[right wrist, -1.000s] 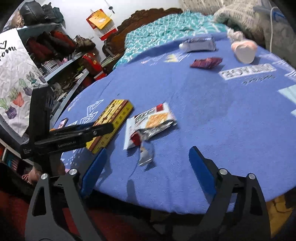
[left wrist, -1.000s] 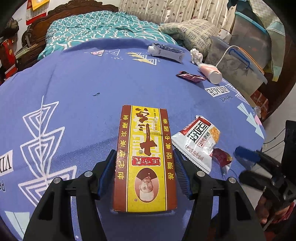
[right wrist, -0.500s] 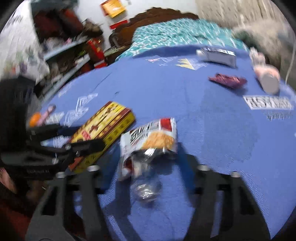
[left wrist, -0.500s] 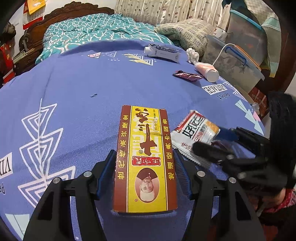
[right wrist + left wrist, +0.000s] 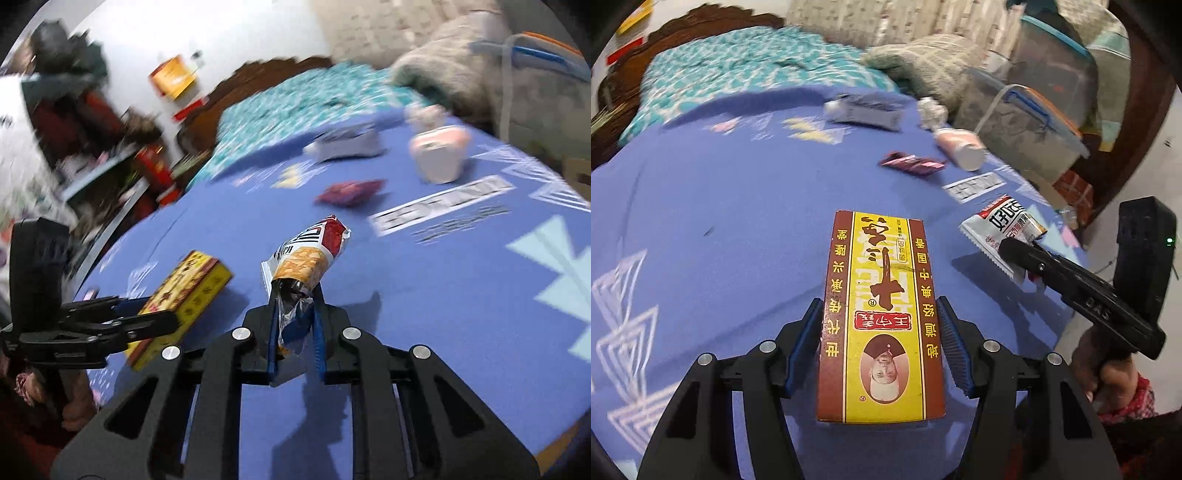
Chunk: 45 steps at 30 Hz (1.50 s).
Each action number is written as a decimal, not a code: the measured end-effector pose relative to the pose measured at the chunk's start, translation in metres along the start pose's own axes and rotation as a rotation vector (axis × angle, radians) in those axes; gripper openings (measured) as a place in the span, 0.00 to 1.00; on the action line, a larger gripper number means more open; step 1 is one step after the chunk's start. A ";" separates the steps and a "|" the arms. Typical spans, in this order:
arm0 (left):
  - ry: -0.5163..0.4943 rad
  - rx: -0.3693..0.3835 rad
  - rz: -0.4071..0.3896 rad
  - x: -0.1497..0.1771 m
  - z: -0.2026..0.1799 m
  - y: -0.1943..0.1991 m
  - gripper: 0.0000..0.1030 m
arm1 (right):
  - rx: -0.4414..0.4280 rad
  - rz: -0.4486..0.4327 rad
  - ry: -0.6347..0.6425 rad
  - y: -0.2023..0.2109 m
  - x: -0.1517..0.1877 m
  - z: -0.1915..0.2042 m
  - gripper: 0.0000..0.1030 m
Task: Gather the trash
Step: 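Carry the box and snack bag to the beige bin and open both grippers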
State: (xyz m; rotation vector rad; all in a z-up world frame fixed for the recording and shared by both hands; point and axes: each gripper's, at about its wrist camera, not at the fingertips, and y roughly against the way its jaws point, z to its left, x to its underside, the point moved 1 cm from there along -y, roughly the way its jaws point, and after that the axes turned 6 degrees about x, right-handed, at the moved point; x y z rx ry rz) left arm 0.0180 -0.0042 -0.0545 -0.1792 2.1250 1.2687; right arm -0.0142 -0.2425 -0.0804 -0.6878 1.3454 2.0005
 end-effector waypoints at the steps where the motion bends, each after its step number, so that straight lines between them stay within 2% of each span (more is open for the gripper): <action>1: -0.020 0.017 0.004 -0.008 -0.008 -0.004 0.56 | 0.016 -0.014 -0.020 0.004 -0.003 -0.012 0.17; 6: -0.131 0.124 0.053 -0.046 -0.062 -0.040 0.56 | 0.095 -0.069 -0.121 0.025 -0.010 -0.073 0.17; 12: -0.269 0.229 0.130 -0.091 -0.137 -0.099 0.56 | 0.209 -0.135 -0.246 0.059 -0.018 -0.158 0.17; 18: -0.394 0.326 0.186 -0.140 -0.223 -0.162 0.56 | 0.309 -0.230 -0.353 0.101 -0.043 -0.239 0.17; 22: -0.448 0.359 0.212 -0.172 -0.272 -0.208 0.56 | 0.371 -0.273 -0.400 0.115 -0.065 -0.293 0.17; 27: -0.471 0.346 0.268 -0.204 -0.316 -0.278 0.56 | 0.417 -0.227 -0.455 0.091 -0.085 -0.352 0.20; 30: -0.479 0.331 0.296 -0.212 -0.334 -0.310 0.56 | 0.401 -0.175 -0.478 0.065 -0.087 -0.364 0.22; 31: -0.477 0.321 0.301 -0.214 -0.339 -0.322 0.57 | 0.394 -0.160 -0.494 0.060 -0.086 -0.367 0.27; 32: -0.470 0.316 0.307 -0.216 -0.340 -0.328 0.65 | 0.389 -0.147 -0.512 0.057 -0.082 -0.372 0.30; 33: -0.450 0.309 0.309 -0.218 -0.341 -0.335 0.80 | 0.382 -0.136 -0.531 0.053 -0.082 -0.378 0.43; 34: -0.435 0.305 0.299 -0.220 -0.339 -0.337 0.82 | 0.379 -0.135 -0.549 0.051 -0.083 -0.384 0.62; 35: -0.419 0.304 0.286 -0.224 -0.337 -0.337 0.82 | 0.381 -0.146 -0.562 0.051 -0.082 -0.386 0.68; 40: -0.364 0.342 0.251 -0.229 -0.326 -0.319 0.82 | 0.400 -0.242 -0.565 0.067 -0.086 -0.377 0.68; 45: -0.387 0.303 0.143 -0.222 -0.307 -0.276 0.82 | 0.382 -0.309 -0.575 0.087 -0.087 -0.352 0.69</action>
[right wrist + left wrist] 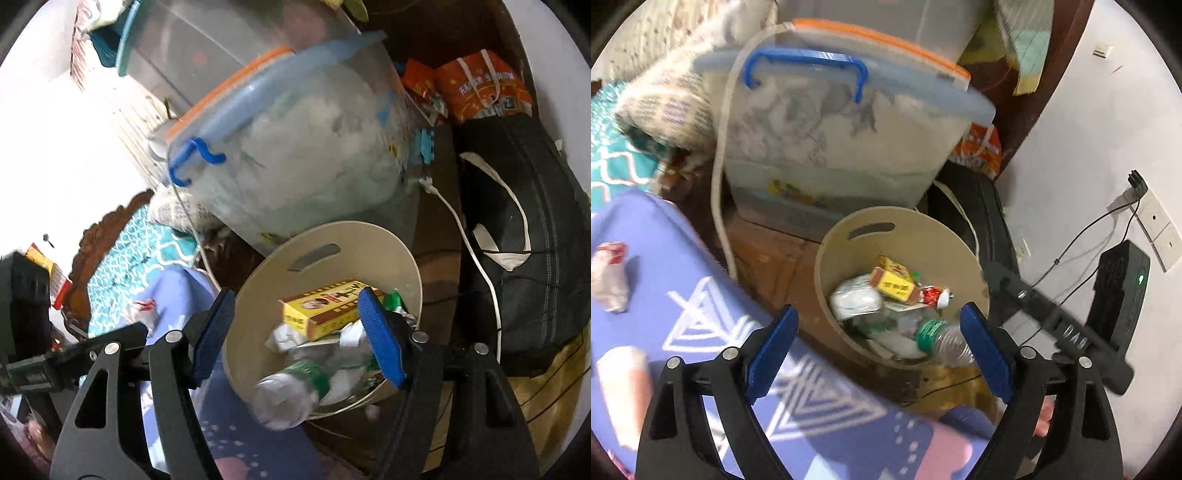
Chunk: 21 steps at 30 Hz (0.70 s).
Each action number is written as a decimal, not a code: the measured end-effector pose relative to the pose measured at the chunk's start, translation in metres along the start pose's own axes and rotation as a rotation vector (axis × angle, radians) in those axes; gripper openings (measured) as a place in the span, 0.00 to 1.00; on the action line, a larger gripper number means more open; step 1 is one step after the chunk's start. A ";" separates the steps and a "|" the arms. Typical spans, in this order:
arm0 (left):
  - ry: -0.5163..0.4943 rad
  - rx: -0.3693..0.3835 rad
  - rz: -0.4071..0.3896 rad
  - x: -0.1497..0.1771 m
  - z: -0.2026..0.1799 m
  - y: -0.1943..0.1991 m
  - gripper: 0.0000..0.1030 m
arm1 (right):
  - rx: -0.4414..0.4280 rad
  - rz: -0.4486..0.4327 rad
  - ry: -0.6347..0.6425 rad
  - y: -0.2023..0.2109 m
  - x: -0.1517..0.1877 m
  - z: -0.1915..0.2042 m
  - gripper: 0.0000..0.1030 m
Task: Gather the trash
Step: 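Carry the box and snack bag to the beige bin and open both grippers, then return both tools over the bed toward the red wrapper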
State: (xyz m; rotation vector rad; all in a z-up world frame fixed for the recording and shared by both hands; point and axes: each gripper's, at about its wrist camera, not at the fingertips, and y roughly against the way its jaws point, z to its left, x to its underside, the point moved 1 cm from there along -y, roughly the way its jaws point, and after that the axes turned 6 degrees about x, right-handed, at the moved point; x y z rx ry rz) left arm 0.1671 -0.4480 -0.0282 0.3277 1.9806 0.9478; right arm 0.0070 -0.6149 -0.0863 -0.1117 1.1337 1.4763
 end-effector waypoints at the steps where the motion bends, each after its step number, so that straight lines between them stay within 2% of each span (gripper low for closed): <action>1: -0.004 -0.012 -0.012 0.005 0.000 0.008 0.82 | -0.009 -0.007 -0.007 0.007 0.002 0.001 0.69; 7: -0.024 -0.070 -0.076 0.041 0.001 0.054 0.82 | -0.055 -0.037 -0.032 0.040 0.026 0.025 0.69; 12: -0.028 -0.121 -0.133 0.081 0.005 0.100 0.82 | -0.039 -0.075 -0.042 0.075 0.062 0.045 0.69; 16: -0.037 -0.182 -0.178 0.115 0.013 0.136 0.83 | -0.024 -0.074 -0.032 0.091 0.098 0.065 0.78; 18: -0.037 -0.220 -0.195 0.132 0.019 0.152 0.83 | -0.028 -0.049 -0.008 0.095 0.116 0.080 0.85; 21: -0.014 -0.272 -0.216 0.157 0.036 0.179 0.83 | -0.038 0.001 0.000 0.096 0.143 0.100 0.89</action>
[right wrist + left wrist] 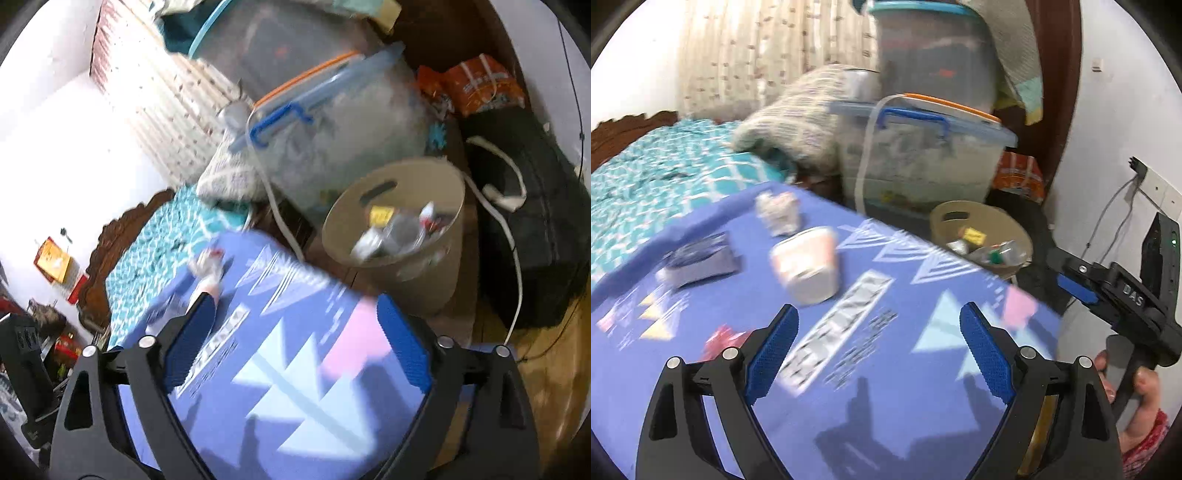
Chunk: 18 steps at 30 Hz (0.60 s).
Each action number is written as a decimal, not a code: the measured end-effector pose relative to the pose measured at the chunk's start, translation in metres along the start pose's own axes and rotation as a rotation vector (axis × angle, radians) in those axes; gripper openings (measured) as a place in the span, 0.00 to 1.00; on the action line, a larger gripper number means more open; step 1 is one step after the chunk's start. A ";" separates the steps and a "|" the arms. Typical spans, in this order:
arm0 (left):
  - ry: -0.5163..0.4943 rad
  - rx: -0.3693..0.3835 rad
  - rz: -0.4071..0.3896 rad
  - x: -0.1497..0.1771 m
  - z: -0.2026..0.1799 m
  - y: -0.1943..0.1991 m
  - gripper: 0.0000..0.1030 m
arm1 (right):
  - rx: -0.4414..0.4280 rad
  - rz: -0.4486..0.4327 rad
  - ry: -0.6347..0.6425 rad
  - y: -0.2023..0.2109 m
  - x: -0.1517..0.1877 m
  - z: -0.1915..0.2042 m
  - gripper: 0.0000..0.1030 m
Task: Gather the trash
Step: 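Return both tools over the bed toward the red wrapper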
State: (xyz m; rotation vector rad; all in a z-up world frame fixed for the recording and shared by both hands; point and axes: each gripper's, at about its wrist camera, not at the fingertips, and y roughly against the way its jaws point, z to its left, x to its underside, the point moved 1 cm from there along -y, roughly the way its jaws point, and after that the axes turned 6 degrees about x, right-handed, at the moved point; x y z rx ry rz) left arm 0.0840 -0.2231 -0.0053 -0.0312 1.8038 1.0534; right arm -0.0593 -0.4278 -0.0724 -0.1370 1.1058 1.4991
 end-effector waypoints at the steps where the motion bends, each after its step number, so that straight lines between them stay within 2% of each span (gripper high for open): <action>1: 0.012 -0.017 -0.004 0.007 0.010 0.009 0.83 | 0.001 0.019 -0.002 -0.001 0.009 0.005 0.90; 5: 0.061 -0.075 -0.027 0.035 0.048 0.043 0.83 | 0.005 0.075 -0.009 -0.001 0.039 0.027 0.90; 10: 0.072 -0.148 -0.044 0.069 0.086 0.074 0.85 | 0.019 0.100 0.008 0.003 0.063 0.052 0.90; 18: 0.112 -0.161 -0.045 0.098 0.137 0.097 0.85 | 0.039 0.105 0.028 0.003 0.082 0.088 0.90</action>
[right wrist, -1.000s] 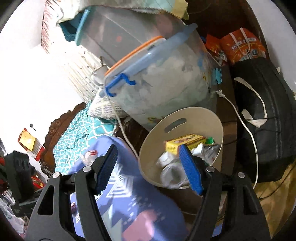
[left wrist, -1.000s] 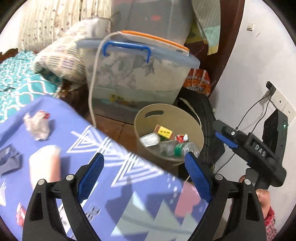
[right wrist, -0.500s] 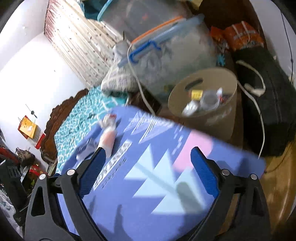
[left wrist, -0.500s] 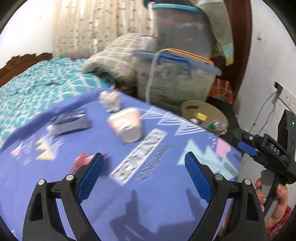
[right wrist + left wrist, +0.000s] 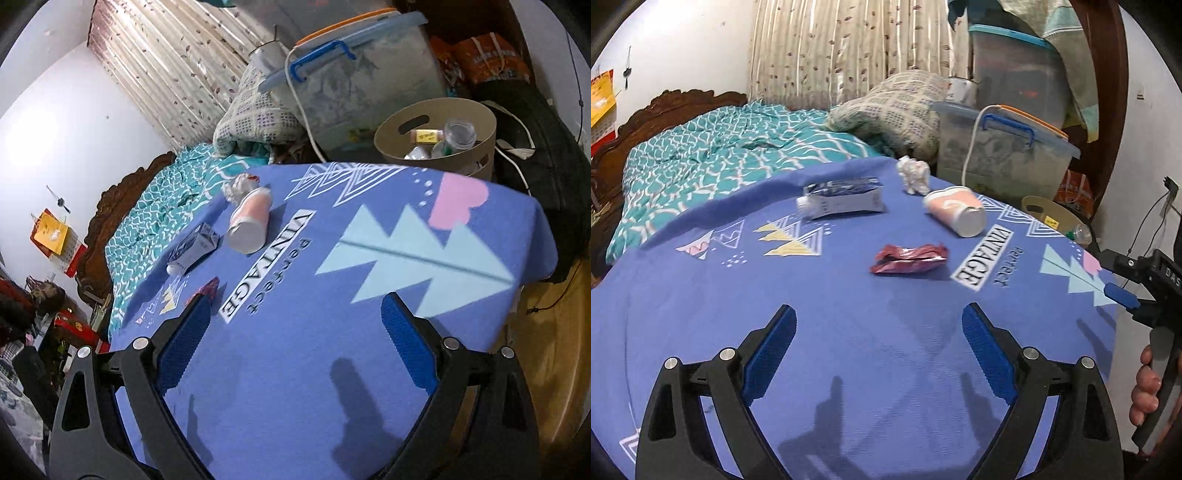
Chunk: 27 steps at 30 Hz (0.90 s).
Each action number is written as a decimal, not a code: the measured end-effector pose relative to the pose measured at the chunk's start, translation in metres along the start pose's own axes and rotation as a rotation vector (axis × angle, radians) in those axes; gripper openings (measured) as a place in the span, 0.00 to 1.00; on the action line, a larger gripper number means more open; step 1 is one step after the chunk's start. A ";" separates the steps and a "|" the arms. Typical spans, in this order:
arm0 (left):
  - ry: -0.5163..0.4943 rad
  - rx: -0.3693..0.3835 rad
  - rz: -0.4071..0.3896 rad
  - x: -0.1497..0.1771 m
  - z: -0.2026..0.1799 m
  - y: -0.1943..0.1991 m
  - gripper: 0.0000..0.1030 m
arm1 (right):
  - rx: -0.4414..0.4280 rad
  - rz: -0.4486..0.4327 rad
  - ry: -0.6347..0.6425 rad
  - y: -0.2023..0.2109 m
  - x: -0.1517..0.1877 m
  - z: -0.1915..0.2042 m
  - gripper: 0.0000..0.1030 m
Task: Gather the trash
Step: 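Return both tools over the bed toward the red wrapper, then lower the right gripper onto the red wrapper and close it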
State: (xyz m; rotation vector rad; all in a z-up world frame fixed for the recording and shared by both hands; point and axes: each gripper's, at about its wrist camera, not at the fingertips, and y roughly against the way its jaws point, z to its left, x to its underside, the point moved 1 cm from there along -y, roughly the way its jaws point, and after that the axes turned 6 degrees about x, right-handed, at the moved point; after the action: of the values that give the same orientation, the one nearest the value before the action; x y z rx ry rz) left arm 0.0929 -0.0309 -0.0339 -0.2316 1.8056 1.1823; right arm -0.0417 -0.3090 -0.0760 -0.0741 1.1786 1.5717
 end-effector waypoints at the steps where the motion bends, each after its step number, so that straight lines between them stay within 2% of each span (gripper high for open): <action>1: 0.003 0.001 -0.001 -0.001 0.003 0.000 0.85 | 0.001 0.006 0.012 -0.001 0.003 0.006 0.90; 3: 0.017 0.006 -0.005 -0.001 0.012 -0.001 0.88 | 0.004 0.017 0.033 -0.003 0.010 0.015 0.90; 7: 0.099 0.032 0.020 0.001 0.031 -0.007 0.88 | 0.025 0.027 0.058 -0.007 0.020 0.027 0.90; 13: 0.164 0.055 0.045 0.003 0.043 -0.012 0.88 | 0.063 0.040 0.083 -0.014 0.027 0.039 0.90; 27: 0.199 0.074 0.047 0.004 0.048 -0.014 0.88 | 0.062 0.087 0.134 -0.033 0.040 0.070 0.90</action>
State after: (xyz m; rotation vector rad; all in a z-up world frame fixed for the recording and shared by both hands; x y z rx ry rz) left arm 0.1273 0.0014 -0.0504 -0.2732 2.0345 1.1560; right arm 0.0042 -0.2355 -0.0855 -0.0889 1.3503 1.6248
